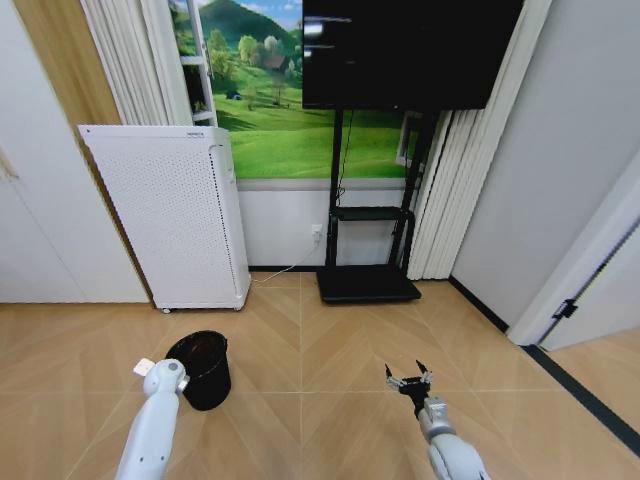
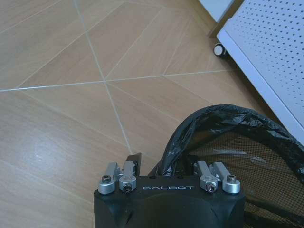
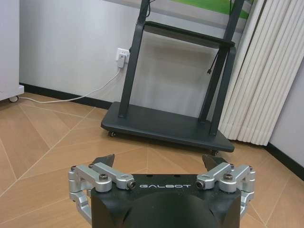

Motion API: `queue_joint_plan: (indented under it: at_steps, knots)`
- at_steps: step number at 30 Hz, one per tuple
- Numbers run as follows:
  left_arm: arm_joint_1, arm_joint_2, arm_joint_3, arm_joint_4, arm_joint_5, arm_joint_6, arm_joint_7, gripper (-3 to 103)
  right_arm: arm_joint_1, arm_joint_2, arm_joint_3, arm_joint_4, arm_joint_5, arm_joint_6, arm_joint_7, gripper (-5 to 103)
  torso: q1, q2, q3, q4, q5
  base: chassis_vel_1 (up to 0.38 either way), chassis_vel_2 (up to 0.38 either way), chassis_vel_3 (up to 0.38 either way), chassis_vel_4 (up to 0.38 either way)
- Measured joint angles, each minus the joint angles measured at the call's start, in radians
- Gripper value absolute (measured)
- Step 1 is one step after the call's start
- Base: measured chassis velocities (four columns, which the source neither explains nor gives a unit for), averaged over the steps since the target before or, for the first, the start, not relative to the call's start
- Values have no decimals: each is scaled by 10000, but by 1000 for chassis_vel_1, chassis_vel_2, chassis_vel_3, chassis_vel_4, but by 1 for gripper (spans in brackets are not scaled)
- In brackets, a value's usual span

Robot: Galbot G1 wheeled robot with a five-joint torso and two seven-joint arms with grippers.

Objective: Pick up the trash bin and place the garbage on the floor into it.

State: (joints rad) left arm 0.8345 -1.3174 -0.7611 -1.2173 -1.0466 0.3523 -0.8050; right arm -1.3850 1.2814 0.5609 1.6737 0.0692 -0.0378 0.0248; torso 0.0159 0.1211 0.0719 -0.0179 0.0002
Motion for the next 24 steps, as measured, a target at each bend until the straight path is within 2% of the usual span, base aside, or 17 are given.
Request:
queue_joint_plan:
  at_steps: [1, 2, 3, 5, 6, 8, 9, 11, 12, 14, 15, 16, 17, 19, 20, 22, 24]
  knots:
    - [0, 7, 17, 5, 85, -22, 134, 55, -1, 4, -6, 2, -4, -25, 0, 100, 0, 0, 0, 0, -2, 0, 0, 0, 0]
    - [4, 33, 75, -14, 327, -112, 522, 60, -1, 9, -20, 21, -5, -77, 2, 100, 0, 0, 0, 0, -5, 0, 0, 0, 0]
    - [4, 33, 75, -14, 327, -112, 522, 60, -1, 9, -20, 21, -5, -77, 2, 100, 0, 0, 0, 0, -5, 0, 0, 0, 0]
    - [197, 79, 269, -418, 1531, -575, 1962, 71, 9, 14, -35, 28, -1, -152, 4, 100, 0, 0, 0, 0, 0, 0, 0, 0, 0]
    - [197, 79, 269, -418, 1531, -575, 1962, 71, 9, 14, -35, 28, -1, -152, 4, 100, 0, 0, 0, 0, 0, 0, 0, 0, 0]
    - [537, 22, 429, -995, 2551, -869, 3050, 81, 4, 19, -27, -2, 35, -204, -41, 100, 0, -1, 0, -2, 0, 0, 0, 0, 0]
    - [537, 22, 429, -995, 2551, -869, 3050, 81, 4, 19, -27, -2, 35, -204, -41, 100, 0, -1, 0, -2, 0, 0, 0, 0, 0]
    - [1144, -39, 567, -1903, 3531, -1050, 4067, 92, 28, 34, -18, -35, 92, -233, -52, 100, 0, 0, 0, -3, -5, 0, 0, 0, 0]
    - [1144, -39, 567, -1903, 3531, -1050, 4067, 92, 28, 34, -18, -35, 92, -233, -52, 100, 0, 0, 0, -3, -5, 0, 0, 0, 0]
    - [1760, -89, 726, -2778, 4391, -1180, 4845, 99, 103, 40, -17, -51, 145, -262, -56, 100, 0, 0, 0, 2, 2, 0, 0, 0, 0]
    - [1760, -89, 726, -2778, 4391, -1180, 4845, 99, 103, 40, -17, -51, 145, -262, -56, 100, 0, 0, 0, 2, 2, 0, 0, 0, 0]
    - [2227, -133, 945, -3568, 4932, -1259, 5346, 100, 187, 54, -15, -54, 177, -274, -56, 100, 0, 0, 0, 2, -7, 0, 0, 0, 0]
    - [2494, -155, 1104, -4091, 5233, -1300, 5598, 100, 243, 90, -13, -50, 192, -275, -45, 100, 0, 0, 0, 1, 1, 0, 0, 0, 0]
    - [2596, -165, 1176, -4297, 5348, -1313, 5675, 100, 260, 113, -9, -36, 198, -275, -30, 100, 0, 0, 0, 0, 3, 0, 0, 0, 0]
    - [2946, -165, 1501, -5224, 5688, -1303, 5987, 100, 300, 223, 35, 137, 217, -292, 75, 100, 0, 0, 0, -1, -6, 0, 0, 0, 0]
    - [3044, -141, 1615, -5516, 5802, -1277, 6097, 100, 316, 274, 57, 220, 237, -308, 136, 100, 0, 1, 0, -1, -4, 0, 0, 0, 0]
    - [3416, 5, 2078, -6551, 6308, -917, 6741, 100, 415, 616, 175, 571, 419, -412, 525, 100, 0, 0, 0, -2, -1, 0, 0, 0, 0]
